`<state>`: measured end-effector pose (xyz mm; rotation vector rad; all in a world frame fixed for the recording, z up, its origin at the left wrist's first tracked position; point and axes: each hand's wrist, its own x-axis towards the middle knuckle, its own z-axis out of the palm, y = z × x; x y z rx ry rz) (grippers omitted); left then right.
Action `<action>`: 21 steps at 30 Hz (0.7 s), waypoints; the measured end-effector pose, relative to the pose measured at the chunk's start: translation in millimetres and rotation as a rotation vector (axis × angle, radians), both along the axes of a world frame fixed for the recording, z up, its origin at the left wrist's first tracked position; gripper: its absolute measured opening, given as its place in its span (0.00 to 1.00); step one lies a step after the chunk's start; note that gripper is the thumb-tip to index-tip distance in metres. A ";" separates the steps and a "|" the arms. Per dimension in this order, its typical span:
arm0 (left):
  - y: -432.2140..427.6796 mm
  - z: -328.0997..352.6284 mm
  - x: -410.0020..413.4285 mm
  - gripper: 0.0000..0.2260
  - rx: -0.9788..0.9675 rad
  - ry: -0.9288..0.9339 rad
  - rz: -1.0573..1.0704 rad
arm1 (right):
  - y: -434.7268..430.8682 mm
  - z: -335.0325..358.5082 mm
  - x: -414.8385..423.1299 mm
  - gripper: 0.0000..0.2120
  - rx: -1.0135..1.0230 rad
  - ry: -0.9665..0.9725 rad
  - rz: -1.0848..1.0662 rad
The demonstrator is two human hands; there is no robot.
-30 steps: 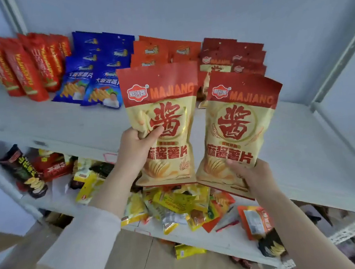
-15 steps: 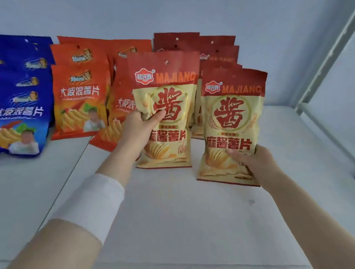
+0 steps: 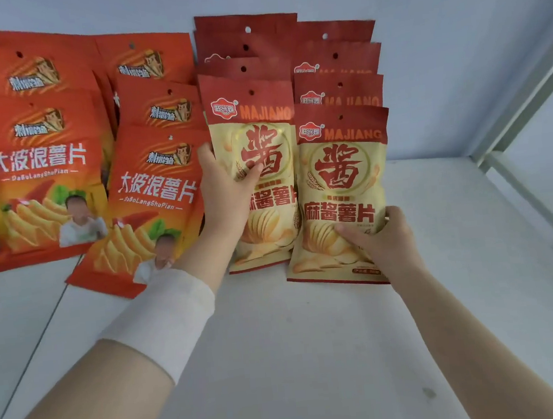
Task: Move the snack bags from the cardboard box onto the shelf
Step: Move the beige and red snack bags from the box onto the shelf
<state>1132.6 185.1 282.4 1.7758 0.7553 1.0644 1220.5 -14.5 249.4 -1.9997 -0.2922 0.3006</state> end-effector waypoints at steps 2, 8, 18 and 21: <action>-2.2 2.6 3.3 0.29 0.080 -0.030 0.015 | 1.7 -1.1 -1.9 0.35 -0.010 -0.056 -0.057; 2.3 2.5 7.2 0.39 0.397 0.229 0.189 | 2.9 -2.7 -7.2 0.41 -0.103 -0.160 -0.085; -0.9 22.5 -19.6 0.33 0.647 0.528 0.159 | 2.4 16.8 -15.2 0.46 -0.284 -0.346 0.003; -20.5 29.7 -54.7 0.24 0.794 0.661 0.109 | -2.8 30.3 -39.3 0.37 -0.394 -0.538 0.112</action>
